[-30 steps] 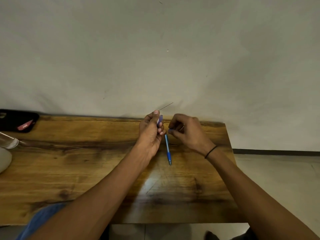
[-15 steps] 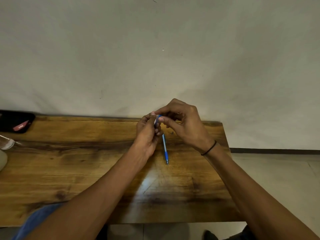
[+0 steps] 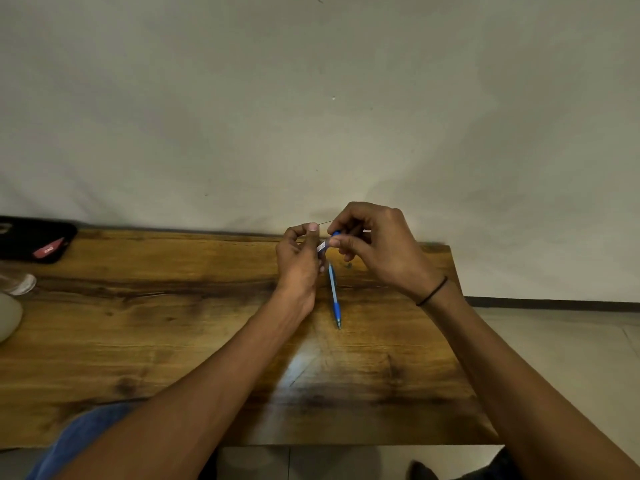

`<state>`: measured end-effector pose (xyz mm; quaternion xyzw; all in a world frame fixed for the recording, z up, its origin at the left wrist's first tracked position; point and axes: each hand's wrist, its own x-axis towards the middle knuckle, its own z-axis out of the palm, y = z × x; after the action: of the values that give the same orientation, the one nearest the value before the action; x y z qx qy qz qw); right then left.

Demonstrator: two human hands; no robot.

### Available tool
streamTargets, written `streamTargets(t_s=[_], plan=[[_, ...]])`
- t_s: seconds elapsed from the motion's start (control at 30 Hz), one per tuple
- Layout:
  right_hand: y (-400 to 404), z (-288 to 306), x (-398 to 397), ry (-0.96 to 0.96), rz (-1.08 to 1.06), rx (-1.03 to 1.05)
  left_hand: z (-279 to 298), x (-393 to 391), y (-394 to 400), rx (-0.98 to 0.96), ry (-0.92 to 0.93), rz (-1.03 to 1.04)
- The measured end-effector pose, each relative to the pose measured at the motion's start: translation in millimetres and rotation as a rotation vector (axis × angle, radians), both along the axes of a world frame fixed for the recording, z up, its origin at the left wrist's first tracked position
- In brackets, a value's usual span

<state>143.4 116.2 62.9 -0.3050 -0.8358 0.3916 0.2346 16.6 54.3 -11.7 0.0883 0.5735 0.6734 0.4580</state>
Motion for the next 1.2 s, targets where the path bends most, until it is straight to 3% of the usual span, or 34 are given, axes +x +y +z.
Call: streamTargets(t_s=[0.63,0.8,1.2], plan=[[5,-4,6,0.142,-0.016,-0.335,3,3,0,-0.021,0.144,-0.011],[5,0,6,0.008,-0.007,-0.157,2,2,-1,-0.038,0.130,-0.018],[5,11,7,-0.215,-0.055,0.037,7,3,-3,-0.056,0.265,-0.033]])
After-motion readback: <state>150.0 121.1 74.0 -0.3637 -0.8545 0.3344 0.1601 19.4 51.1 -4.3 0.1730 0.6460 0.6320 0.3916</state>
